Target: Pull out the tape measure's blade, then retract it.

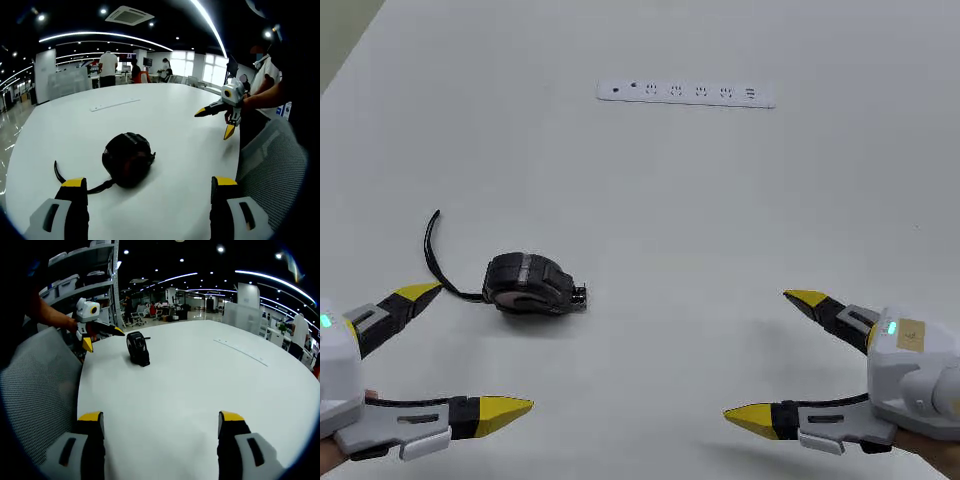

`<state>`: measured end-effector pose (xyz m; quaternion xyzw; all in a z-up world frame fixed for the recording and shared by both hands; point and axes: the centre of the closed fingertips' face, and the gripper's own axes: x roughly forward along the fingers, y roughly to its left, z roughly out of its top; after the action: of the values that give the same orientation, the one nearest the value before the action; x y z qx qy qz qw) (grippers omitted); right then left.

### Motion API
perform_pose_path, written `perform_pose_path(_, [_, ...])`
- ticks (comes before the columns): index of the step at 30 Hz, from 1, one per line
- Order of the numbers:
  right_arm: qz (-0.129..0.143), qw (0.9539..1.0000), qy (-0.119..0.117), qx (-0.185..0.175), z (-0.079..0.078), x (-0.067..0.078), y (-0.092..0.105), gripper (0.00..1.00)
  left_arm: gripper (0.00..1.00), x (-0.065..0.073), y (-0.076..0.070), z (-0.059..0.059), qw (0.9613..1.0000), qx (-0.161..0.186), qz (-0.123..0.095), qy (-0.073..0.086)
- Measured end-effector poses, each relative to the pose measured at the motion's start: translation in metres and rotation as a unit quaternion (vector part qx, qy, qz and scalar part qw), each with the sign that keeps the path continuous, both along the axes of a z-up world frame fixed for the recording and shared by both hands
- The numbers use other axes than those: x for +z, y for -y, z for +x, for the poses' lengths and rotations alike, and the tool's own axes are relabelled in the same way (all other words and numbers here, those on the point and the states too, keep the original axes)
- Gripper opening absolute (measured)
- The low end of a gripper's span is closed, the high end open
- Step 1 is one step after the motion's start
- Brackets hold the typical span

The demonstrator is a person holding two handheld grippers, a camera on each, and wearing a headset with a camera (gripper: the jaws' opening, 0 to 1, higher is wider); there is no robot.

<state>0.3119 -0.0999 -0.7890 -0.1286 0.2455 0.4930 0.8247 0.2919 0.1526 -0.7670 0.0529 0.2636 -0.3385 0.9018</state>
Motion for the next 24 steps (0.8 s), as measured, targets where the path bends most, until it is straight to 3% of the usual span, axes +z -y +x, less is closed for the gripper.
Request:
perform_pose_path(10, [0.014,0.9998,0.004,-0.014,0.0044,0.0058,0.0027,1.00,1.00,0.0053,-0.0032,0.0027,0.9999,0.001,-0.004,0.012])
perform_pose_path(24, [0.015,0.9996,0.005,-0.022,0.0048,0.0062,0.0071,1.00,1.00,0.0073,-0.0021,0.0042,0.9999,-0.002,-0.005,0.015])
